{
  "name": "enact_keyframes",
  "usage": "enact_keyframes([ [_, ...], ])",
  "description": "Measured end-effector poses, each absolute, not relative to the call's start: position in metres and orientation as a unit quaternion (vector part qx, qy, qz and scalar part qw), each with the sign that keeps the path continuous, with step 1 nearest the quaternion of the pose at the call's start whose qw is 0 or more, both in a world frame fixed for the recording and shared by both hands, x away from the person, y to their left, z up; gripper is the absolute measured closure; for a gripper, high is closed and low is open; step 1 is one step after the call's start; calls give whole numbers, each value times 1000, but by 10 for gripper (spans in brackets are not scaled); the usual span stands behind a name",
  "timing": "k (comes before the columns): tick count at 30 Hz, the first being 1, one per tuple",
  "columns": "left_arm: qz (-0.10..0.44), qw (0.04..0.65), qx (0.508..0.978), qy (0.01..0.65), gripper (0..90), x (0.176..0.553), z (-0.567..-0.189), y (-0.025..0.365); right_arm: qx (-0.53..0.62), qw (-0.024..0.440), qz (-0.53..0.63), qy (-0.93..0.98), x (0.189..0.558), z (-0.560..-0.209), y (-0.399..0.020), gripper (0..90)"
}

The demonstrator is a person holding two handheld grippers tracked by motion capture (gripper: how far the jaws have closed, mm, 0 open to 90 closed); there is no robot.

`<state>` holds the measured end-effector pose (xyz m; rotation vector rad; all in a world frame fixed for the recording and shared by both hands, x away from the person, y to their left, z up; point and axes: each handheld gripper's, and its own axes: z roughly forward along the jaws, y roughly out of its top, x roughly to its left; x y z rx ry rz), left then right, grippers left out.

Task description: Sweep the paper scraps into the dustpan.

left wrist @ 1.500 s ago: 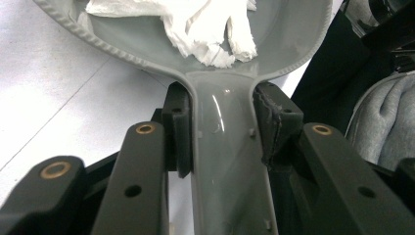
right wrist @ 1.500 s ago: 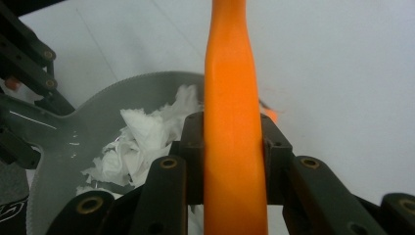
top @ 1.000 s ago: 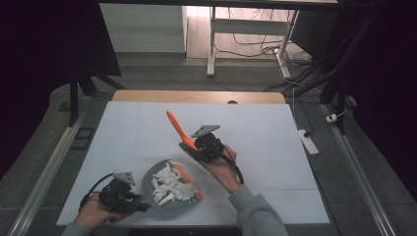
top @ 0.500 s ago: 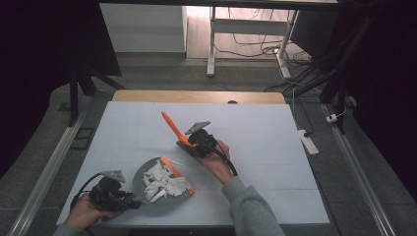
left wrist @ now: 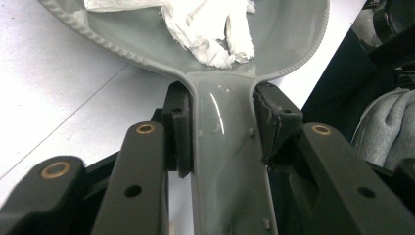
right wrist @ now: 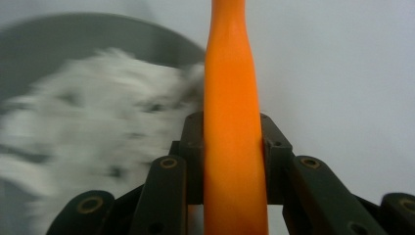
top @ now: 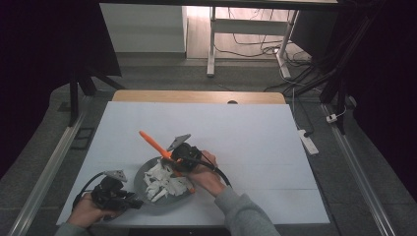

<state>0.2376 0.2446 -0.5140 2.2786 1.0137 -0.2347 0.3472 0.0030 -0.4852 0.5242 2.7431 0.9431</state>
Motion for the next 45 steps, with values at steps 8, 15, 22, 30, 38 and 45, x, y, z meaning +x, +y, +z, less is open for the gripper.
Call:
enact_keyframes([
  [8, -88, 315, 864, 382, 618, 237, -514, 245, 166, 98, 362, 912, 331, -454, -3, 702],
  [15, -90, 317, 865, 378, 618, 238, -516, 245, 234, 117, 383, 886, 348, -447, -44, 702],
  [22, -90, 315, 869, 370, 618, 236, -515, 242, 289, 137, 366, 874, 350, -456, -82, 702],
  [30, -90, 314, 872, 364, 618, 235, -514, 236, 328, 136, 335, 873, 344, -479, -104, 702],
  [38, -91, 313, 874, 361, 618, 235, -514, 230, 307, 137, 316, 887, 330, -486, -82, 702],
  [45, -91, 314, 873, 362, 618, 235, -515, 226, 287, 117, 320, 895, 322, -486, -49, 702],
])
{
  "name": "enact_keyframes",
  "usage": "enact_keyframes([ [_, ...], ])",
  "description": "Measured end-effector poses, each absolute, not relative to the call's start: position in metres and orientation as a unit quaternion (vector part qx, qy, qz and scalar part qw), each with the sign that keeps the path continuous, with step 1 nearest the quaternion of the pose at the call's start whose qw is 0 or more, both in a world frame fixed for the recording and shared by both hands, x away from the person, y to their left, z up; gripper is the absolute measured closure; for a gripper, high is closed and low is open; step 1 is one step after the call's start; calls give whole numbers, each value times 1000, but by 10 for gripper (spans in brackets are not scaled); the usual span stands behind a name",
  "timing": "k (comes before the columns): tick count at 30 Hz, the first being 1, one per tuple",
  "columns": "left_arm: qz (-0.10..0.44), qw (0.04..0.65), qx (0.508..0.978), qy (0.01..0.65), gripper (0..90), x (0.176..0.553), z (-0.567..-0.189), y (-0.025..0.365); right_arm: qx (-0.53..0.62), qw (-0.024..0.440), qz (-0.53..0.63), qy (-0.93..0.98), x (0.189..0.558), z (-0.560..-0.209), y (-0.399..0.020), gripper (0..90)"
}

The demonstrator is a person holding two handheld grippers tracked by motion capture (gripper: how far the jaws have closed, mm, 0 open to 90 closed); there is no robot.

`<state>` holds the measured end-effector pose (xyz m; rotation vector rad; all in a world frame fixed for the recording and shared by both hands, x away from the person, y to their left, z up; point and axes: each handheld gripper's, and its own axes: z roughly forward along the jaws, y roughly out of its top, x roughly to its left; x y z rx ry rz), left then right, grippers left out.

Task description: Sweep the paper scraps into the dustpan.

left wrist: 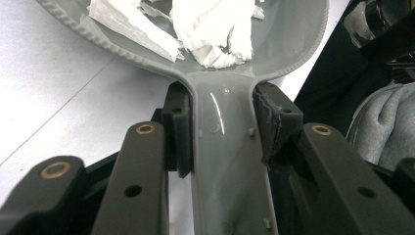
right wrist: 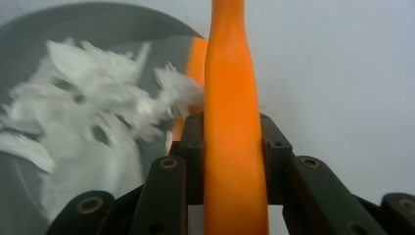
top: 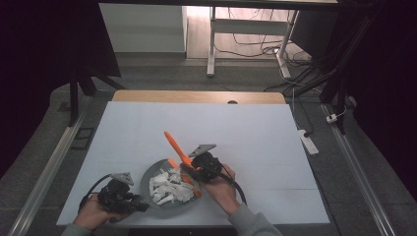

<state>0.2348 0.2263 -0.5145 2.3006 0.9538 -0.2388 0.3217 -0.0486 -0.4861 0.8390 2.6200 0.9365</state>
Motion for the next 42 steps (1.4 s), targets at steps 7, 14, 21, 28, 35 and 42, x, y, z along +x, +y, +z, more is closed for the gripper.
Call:
enact_keyframes([
  [7, -91, 317, 872, 363, 618, 235, -516, 226, 242, 82, 355, 899, 306, -477, -16, 702],
  [14, -88, 322, 870, 362, 617, 236, -517, 227, 252, 108, 387, 880, 312, -460, -31, 702],
  [21, -75, 333, 868, 361, 617, 236, -518, 228, 269, 119, 406, 865, 318, -450, -56, 702],
  [28, -68, 342, 867, 357, 617, 236, -518, 229, 282, 125, 421, 853, 322, -443, -75, 702],
  [35, -61, 347, 864, 359, 617, 236, -516, 228, 288, 129, 425, 848, 326, -441, -95, 702],
  [42, -53, 354, 858, 368, 617, 236, -515, 230, 294, 129, 424, 847, 328, -443, -108, 702],
])
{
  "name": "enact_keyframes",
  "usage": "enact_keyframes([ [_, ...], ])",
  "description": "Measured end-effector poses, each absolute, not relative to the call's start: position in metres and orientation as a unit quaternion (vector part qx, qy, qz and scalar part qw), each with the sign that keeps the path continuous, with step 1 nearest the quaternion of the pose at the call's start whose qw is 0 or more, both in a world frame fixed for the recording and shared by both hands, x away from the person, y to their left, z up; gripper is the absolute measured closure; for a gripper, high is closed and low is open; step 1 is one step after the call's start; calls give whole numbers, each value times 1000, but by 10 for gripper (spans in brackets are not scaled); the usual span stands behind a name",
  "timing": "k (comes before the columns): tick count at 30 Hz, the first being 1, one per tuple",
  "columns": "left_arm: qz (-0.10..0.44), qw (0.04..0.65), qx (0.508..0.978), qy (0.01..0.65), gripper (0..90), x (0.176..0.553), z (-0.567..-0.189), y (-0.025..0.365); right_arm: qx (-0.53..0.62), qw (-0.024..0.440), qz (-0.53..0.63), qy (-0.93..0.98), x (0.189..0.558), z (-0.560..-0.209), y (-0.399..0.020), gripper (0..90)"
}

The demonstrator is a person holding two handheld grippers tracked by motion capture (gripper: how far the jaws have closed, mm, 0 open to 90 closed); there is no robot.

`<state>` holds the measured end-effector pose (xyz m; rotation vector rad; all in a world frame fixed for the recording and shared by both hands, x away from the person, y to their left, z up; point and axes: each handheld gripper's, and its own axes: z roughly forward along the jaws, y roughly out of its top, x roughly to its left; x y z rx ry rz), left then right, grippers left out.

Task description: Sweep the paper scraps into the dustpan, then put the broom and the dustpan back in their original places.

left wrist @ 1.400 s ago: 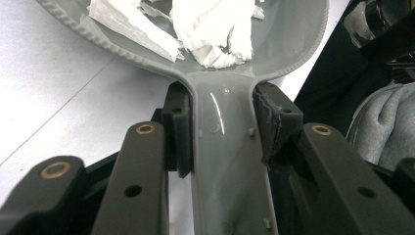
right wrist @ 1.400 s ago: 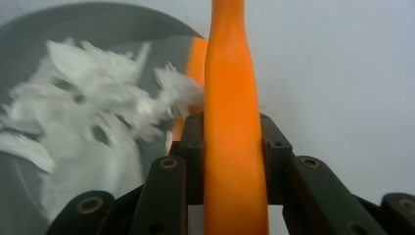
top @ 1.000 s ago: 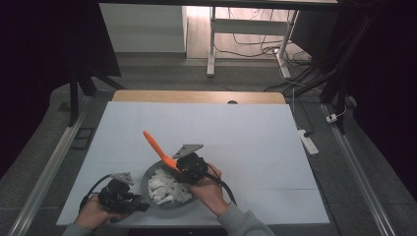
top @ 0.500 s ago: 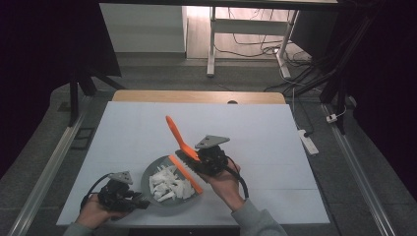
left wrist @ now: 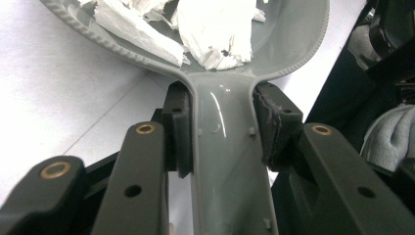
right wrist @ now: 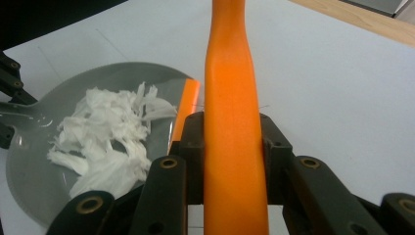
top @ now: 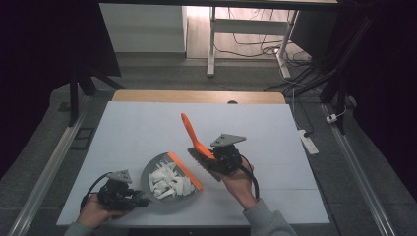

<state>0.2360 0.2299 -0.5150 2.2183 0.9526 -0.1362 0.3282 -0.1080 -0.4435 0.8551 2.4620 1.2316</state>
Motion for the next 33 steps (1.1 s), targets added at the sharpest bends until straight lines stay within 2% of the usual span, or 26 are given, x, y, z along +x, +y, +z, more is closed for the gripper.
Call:
enact_keyframes([
  [19, -25, 391, 819, 419, 617, 236, -508, 234, 287, 143, 422, 848, 325, -439, -149, 702],
  [33, 11, 412, 784, 465, 616, 236, -501, 232, 287, 138, 410, 855, 319, -442, -195, 702],
])
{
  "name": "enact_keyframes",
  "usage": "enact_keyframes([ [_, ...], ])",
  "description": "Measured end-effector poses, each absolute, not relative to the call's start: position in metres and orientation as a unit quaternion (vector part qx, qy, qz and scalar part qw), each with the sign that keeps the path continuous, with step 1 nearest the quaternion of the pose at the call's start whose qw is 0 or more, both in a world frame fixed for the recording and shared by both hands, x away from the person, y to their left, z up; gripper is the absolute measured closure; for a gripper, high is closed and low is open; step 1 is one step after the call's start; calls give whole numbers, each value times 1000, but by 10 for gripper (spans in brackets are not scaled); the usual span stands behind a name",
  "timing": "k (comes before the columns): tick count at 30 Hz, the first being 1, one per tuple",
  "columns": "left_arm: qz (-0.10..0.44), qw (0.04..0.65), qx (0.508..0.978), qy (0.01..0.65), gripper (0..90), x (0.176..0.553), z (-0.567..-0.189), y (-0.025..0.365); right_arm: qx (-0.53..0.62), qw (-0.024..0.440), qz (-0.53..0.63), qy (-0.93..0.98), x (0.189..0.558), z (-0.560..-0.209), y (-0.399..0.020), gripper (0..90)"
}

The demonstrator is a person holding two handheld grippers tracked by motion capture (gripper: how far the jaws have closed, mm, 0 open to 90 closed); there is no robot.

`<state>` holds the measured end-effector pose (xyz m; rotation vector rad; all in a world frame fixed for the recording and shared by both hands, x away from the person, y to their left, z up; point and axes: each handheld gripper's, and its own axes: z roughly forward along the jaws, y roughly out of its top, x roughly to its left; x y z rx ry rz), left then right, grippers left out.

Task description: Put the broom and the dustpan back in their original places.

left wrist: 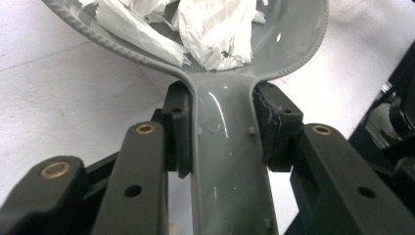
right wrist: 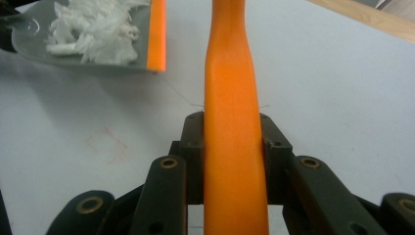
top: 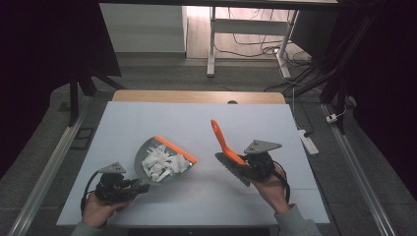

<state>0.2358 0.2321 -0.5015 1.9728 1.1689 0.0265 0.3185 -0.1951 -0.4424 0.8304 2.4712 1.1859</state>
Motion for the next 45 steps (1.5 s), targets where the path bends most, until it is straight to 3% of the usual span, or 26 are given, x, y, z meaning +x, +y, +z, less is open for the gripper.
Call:
enact_keyframes([
  [27, 80, 394, 689, 604, 616, 243, -509, 242, 295, 79, 397, 865, 312, -453, -241, 702],
  [45, 79, 374, 645, 661, 616, 256, -529, 246, 337, 16, 359, 870, 312, -472, -254, 702],
])
